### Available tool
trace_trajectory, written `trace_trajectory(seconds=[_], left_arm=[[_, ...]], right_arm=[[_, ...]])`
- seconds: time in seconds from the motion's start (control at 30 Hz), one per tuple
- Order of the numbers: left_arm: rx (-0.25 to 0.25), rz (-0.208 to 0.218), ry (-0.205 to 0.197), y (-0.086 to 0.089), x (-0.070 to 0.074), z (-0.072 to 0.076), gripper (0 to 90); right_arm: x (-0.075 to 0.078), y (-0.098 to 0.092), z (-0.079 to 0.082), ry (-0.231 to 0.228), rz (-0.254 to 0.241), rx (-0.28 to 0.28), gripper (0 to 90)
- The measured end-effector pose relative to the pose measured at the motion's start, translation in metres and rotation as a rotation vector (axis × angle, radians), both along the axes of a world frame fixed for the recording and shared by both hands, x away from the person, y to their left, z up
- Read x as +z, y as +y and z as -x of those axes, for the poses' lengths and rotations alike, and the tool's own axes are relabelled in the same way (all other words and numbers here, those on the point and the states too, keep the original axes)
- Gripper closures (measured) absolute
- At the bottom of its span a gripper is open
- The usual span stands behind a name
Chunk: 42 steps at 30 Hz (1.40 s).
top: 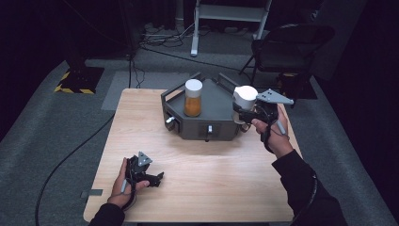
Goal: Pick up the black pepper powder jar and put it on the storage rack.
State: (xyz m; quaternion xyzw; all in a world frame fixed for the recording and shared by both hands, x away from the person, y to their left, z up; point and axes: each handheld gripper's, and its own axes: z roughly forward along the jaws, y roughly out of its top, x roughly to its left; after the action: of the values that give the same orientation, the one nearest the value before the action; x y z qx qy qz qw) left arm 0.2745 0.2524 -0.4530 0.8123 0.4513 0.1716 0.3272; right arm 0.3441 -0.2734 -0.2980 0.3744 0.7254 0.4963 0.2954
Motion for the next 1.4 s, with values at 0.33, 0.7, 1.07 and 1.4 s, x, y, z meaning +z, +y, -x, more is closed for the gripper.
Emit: trace_trajectory(seconds=[0.33,0.7,1.07,1.4], left_arm=[[0.000,0.000,0.000,0.000,0.000,0.000,0.4],[0.000,0.000,0.000,0.000,0.000,0.000,0.4],[0.000,0.000,0.000,0.000,0.000,0.000,0.4],[0.000,0.000,0.000,0.000,0.000,0.000,0.4]], right_arm=[[-0.003,0.009,-0.021,0.005,0.020,-0.023,30.0],[-0.015,0.019,-0.039,0.014,0.000,-0.036,30.0],[-0.028,0.030,-0.054,0.025,-0.014,-0.039,30.0],[-0.035,0.034,-0.061,0.030,-0.026,-0.045,30.0]])
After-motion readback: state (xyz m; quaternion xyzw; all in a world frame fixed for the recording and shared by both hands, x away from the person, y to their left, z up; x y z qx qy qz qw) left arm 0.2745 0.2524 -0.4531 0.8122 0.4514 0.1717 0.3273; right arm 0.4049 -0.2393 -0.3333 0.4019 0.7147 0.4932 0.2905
